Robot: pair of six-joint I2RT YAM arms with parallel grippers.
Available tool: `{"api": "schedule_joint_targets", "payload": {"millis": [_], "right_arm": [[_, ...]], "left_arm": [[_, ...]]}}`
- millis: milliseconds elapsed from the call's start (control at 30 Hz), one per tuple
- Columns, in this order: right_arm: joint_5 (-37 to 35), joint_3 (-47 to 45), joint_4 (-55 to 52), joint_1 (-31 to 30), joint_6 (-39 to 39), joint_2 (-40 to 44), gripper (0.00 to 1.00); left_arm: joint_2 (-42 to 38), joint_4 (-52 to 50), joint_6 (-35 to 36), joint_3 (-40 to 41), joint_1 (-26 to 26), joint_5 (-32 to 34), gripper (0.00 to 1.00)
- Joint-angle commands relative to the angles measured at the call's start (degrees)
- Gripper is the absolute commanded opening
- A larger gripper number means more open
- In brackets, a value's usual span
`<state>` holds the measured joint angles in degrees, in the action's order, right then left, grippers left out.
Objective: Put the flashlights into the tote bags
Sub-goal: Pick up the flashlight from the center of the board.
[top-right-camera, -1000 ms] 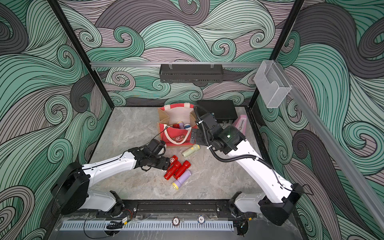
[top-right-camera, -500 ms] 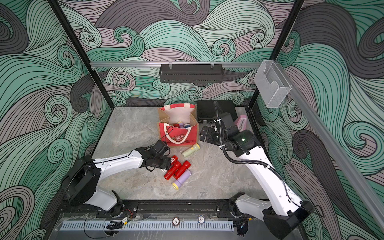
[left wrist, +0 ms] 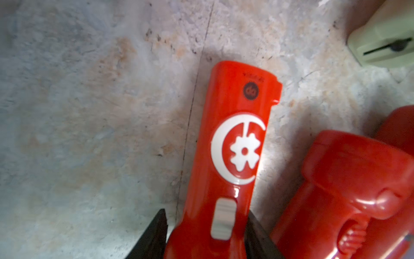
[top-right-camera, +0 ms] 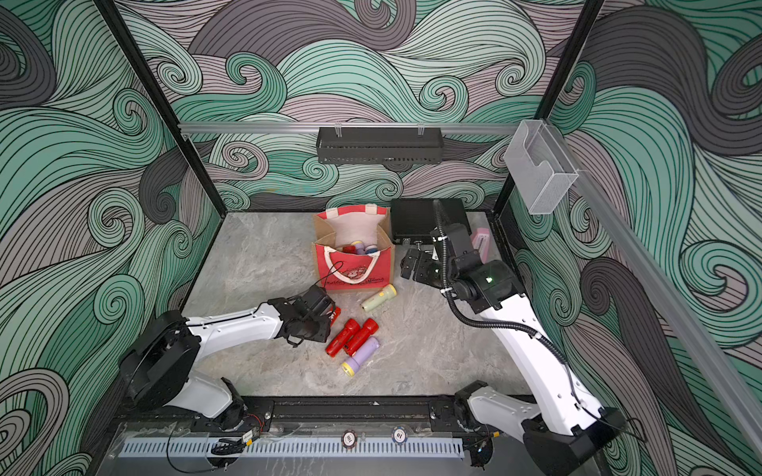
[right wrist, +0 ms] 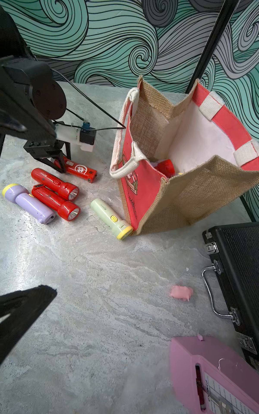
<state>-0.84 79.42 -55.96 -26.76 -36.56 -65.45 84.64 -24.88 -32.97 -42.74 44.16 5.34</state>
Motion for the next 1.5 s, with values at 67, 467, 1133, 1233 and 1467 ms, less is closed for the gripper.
{"api": "schedule_joint_targets", "payload": {"millis": [67, 467, 1133, 1233, 1467], "right_arm": [[-0.6, -0.7, 1.2, 0.2, -1.3, -0.5, 1.00], [-0.7, 0.0, 3.4, 0.3, -1.6, -2.5, 1.00], [-1.2, -1.5, 3.8, 0.4, -2.0, -0.7, 1.00], [-1.1, -2.0, 3.8, 0.4, -2.1, -0.2, 1.00], [-1.5, -3.1, 3.9, 0.6, -2.2, 1.2, 1.00]], "left_arm": [[-4.9, -3.7, -3.2, 2.8, 0.3, 2.5, 0.39], [-6.1, -5.2, -6.8, 5.3, 0.2, 5.5, 0.48], [4.0, -4.7, -3.9, -2.0, 0.2, 6.4, 0.51], [2.9, -5.1, -4.3, -1.5, 0.2, 6.5, 0.41], [-5.0, -7.0, -9.2, 4.2, 0.4, 5.9, 0.20]]}}
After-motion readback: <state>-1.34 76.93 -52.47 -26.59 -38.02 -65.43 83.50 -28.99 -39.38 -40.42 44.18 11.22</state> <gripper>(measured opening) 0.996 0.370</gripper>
